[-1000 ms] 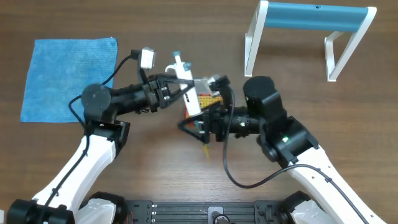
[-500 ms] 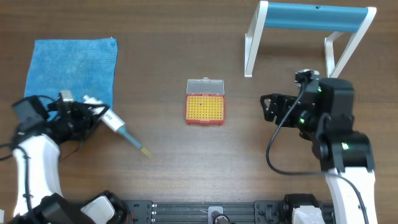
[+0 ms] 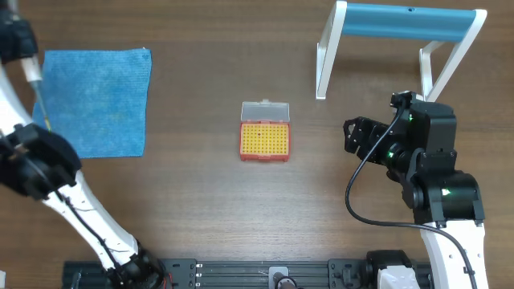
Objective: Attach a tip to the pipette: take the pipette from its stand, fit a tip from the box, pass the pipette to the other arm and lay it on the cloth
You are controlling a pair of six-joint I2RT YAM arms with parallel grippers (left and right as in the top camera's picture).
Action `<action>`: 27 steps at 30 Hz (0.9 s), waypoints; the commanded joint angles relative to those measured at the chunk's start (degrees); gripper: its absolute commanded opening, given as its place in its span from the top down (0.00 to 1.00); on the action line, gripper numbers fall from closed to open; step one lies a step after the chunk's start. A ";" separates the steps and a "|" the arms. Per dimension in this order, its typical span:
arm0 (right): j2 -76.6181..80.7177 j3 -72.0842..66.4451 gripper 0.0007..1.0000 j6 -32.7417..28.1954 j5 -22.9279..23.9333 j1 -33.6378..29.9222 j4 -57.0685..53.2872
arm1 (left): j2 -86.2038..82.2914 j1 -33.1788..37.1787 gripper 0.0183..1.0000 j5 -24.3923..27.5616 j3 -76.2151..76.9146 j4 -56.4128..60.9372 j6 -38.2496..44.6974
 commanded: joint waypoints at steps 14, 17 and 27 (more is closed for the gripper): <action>0.00 0.61 0.14 6.43 0.96 2.93 0.59 | 16.83 -6.25 0.99 -4.57 1.49 -1.53 6.34; 0.00 0.61 0.14 6.60 0.98 2.93 0.74 | 17.42 -6.08 0.99 -4.04 1.49 -1.66 5.40; 0.00 0.61 0.14 6.60 1.01 2.93 1.16 | 18.53 -6.10 0.99 -3.56 1.22 -1.99 4.13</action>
